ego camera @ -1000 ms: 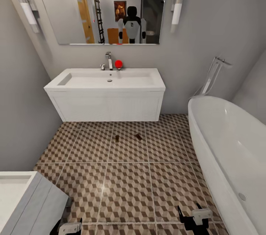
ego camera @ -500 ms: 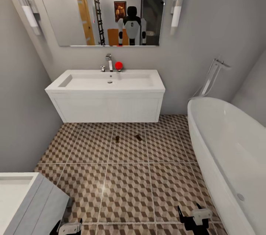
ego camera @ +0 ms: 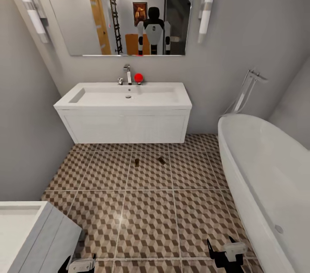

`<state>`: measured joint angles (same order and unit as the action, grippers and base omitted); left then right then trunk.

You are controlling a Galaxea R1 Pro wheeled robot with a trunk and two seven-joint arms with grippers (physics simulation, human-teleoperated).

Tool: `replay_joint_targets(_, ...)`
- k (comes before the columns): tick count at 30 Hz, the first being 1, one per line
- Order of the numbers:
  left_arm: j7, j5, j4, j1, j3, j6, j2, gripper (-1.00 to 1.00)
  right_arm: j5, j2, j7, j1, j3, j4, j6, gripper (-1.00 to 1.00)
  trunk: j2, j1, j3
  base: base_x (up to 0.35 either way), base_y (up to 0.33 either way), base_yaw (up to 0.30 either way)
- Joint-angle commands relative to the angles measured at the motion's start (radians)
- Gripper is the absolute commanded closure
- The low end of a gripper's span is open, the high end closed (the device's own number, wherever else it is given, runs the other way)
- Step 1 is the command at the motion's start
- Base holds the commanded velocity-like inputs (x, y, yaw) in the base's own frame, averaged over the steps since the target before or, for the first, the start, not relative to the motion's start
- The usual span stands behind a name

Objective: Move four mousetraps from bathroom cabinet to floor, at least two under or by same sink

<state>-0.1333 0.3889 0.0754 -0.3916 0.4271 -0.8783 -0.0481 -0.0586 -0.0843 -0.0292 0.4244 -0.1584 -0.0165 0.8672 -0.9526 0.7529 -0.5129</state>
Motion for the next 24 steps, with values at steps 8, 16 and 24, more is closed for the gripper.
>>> replay_joint_targets(8, -0.008, -0.001, 0.003, -0.001, 0.009, -0.004, 0.001, -1.0, -0.006, 0.0, -0.003, 0.001, -0.009, 0.001, 0.002, -1.0, 0.056, -0.031, 0.024, 0.0, 0.0, 0.0)
replay_joint_targets(16, -0.008, -0.001, 0.003, -0.001, 0.009, -0.004, 0.001, -1.0, -0.006, 0.0, -0.003, 0.001, -0.009, 0.001, 0.002, -1.0, 0.112, -0.061, 0.049, 0.0, 0.0, 0.0)
replay_joint_targets(24, -0.008, -0.001, 0.003, -0.001, 0.009, -0.004, 0.001, -1.0, -0.006, 0.0, -0.003, 0.001, -0.009, 0.0, 0.002, -1.0, 0.168, -0.092, 0.074, 0.0, 0.0, 0.0)
